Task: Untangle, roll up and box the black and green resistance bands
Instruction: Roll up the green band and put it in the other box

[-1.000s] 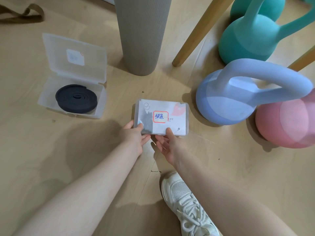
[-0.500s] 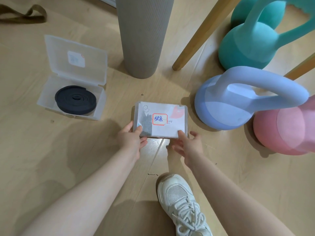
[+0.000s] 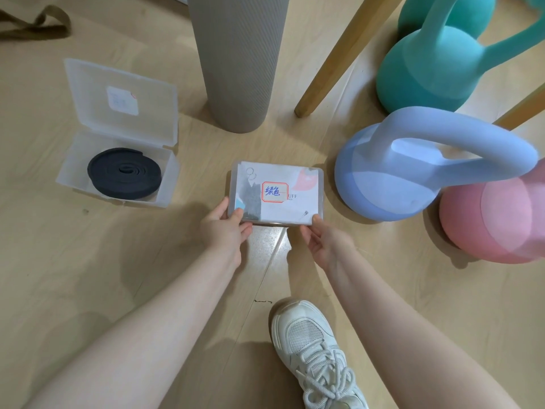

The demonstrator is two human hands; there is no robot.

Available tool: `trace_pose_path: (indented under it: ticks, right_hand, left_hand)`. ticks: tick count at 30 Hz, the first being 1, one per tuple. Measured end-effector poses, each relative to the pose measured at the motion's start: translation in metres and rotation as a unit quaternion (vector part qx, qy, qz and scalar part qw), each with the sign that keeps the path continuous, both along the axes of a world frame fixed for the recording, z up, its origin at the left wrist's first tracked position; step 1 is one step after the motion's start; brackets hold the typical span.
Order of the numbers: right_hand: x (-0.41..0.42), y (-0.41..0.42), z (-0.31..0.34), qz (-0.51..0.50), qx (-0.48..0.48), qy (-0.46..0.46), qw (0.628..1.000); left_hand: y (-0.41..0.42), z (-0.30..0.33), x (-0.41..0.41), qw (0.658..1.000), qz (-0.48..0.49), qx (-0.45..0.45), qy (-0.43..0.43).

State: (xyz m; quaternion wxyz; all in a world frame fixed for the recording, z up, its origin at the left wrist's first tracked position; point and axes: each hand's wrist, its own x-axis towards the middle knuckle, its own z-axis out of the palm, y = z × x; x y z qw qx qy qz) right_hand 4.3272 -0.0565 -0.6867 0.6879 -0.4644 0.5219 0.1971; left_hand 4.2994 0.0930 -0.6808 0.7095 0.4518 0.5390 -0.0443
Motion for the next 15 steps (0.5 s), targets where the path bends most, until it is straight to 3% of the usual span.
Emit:
trace_pose_path:
  ticks: [10,15]
  right_hand:
    - [-0.0028,-0.0056,0.0006,0.112,-0.073,-0.023,0.991]
    - [0.0011,-0.0056,0.0026,0.120,-0.009,-0.025,0.992]
  left_hand:
    - [0.0024,-0.0037,-0.0017,1.000,0.008,-0.004,-0.008]
    - [-0.0003,0.0008,-0.0024,0.999,0.023,-0.015,-0.023]
